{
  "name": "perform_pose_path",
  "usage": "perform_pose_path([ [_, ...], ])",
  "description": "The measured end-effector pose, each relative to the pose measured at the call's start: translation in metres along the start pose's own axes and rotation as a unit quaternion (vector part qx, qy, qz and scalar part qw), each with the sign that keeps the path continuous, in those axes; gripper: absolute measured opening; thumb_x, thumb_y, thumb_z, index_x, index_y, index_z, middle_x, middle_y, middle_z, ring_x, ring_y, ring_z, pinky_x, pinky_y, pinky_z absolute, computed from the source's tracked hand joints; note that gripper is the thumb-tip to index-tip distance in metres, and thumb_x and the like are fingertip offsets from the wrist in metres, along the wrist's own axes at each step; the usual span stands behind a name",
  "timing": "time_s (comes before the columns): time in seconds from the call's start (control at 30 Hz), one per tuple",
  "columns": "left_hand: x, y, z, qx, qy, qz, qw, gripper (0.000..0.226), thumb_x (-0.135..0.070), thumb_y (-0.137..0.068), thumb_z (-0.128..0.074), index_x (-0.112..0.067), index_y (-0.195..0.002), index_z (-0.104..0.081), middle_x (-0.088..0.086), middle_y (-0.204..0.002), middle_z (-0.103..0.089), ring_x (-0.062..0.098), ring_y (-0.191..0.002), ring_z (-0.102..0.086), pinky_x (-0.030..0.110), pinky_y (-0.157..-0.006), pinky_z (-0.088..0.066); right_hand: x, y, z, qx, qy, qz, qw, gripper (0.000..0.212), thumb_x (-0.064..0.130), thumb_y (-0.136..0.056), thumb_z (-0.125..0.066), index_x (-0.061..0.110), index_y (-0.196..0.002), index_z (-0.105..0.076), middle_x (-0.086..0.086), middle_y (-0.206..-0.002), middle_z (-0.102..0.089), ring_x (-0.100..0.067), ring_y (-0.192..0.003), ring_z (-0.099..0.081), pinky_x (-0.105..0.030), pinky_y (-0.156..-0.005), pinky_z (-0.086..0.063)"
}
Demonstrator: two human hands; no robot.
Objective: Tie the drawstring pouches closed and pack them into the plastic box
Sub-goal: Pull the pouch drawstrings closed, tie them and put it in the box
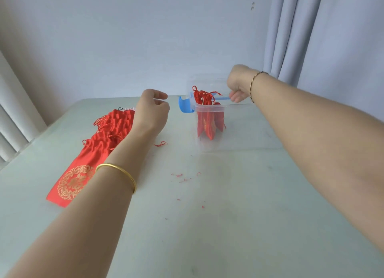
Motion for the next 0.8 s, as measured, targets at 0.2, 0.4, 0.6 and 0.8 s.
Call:
perform_pose_path([
  [0.2, 0.049, 0.047, 0.057, -0.133, -0.158, 0.01, 0.978, 0.03, -0.004, -0.082, -0.042, -0.015, -0.103, -0.059, 0.01, -0.115, -0.057, 0.031, -0.112, -0.048, 0.04, -0.095, -0.041, 0.054, 0.079, -0.029, -0.089, -0.126, 0.177, 0.972, 0.035, -0.003, -0.085, -0.035, 0.003, -0.113, -0.055, -0.013, -0.098, -0.064, -0.024, -0.069, -0.059, -0.013, -0.042, -0.041],
  [0.4, 0.083, 0.083, 0.116, -0.172, -0.324, 0.086, 0.926, 0.036, -0.013, -0.087, -0.046, -0.013, -0.123, -0.053, 0.013, -0.131, -0.042, 0.033, -0.126, -0.03, 0.041, -0.103, -0.024, 0.062, 0.151, -0.127, 0.083, -0.136, 0.212, 0.964, 0.028, 0.0, -0.088, -0.041, 0.005, -0.113, -0.054, -0.006, -0.092, -0.061, -0.014, -0.052, -0.058, -0.016, -0.035, -0.035],
  [0.6, 0.118, 0.082, 0.139, -0.118, -0.36, 0.182, 0.907, 0.04, -0.033, -0.094, -0.041, -0.004, -0.122, -0.046, 0.018, -0.132, -0.046, 0.033, -0.126, -0.034, 0.042, -0.097, -0.028, 0.037, 0.168, -0.177, 0.168, -0.125, 0.163, 0.964, 0.026, 0.002, -0.089, -0.043, 0.01, -0.113, -0.052, -0.005, -0.084, -0.062, -0.015, -0.055, -0.06, -0.021, -0.041, -0.041],
  [0.8, 0.12, 0.082, 0.147, -0.174, -0.328, 0.168, 0.913, 0.035, -0.027, -0.092, -0.049, -0.013, -0.124, -0.05, 0.014, -0.13, -0.05, 0.032, -0.125, -0.038, 0.042, -0.099, -0.028, 0.031, 0.179, -0.195, 0.197, -0.161, 0.141, 0.957, 0.016, 0.006, -0.092, -0.043, 0.014, -0.103, -0.051, -0.006, -0.082, -0.062, -0.015, -0.058, -0.059, -0.022, -0.046, -0.043],
])
Point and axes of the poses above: each hand's wrist, its own y-axis away from the middle knuckle, its own z-axis out of the back of the hand, x = y × z, the point moved 4 cm from there along -y, towards the middle knuckle
